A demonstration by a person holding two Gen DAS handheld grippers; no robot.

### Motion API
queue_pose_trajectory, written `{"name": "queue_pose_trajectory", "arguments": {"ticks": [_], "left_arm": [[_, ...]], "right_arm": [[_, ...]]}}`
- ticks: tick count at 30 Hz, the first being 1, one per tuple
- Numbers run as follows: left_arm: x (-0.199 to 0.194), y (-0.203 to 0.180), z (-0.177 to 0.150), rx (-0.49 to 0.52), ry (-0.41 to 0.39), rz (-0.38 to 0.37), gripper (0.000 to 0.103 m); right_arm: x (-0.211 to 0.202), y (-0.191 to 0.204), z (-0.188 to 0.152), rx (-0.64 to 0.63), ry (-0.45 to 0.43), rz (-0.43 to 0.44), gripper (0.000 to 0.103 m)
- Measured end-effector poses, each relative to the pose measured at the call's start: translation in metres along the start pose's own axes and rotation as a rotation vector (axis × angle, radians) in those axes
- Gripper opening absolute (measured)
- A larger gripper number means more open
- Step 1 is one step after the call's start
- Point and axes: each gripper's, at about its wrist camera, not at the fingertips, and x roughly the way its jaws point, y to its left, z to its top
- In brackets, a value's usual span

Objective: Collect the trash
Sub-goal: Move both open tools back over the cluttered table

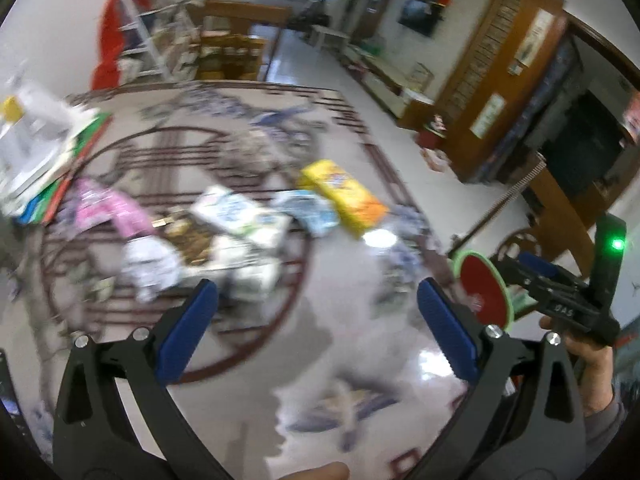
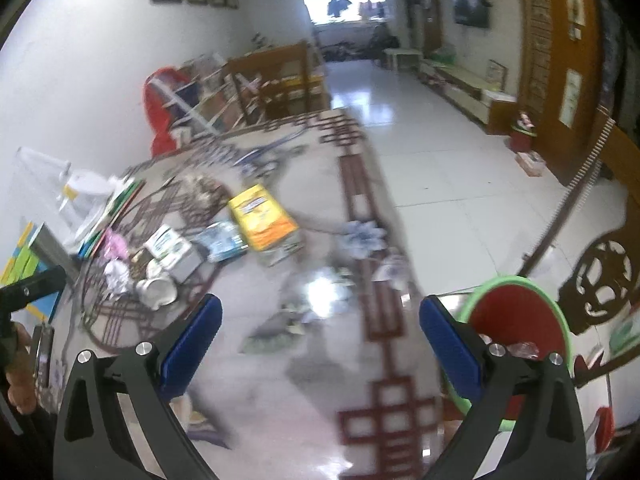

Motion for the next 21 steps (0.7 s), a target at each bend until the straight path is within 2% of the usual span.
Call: {"name": "queue_pose_trajectory", "arguments": {"ticks": [6, 10, 21], "left_arm": [[-0.007, 0.064, -0.006, -0.082, -0.005, 0.078, 0.098], [0.000, 0.101, -0.010, -0.176, 0.005, 0.108, 0.097], [0.061, 0.147, -0.008, -0.288, 0.077, 0.175, 0.098]], "right_arm": [[0.033, 0.048, 0.011, -0.066, 0.037, 0.035, 0.096], [0.058, 0.069, 0.018, -0.103, 0.068, 0.048, 0.096], [0.129, 0.084, 0.034, -0.176, 0.141, 0.037, 0.096]]}}
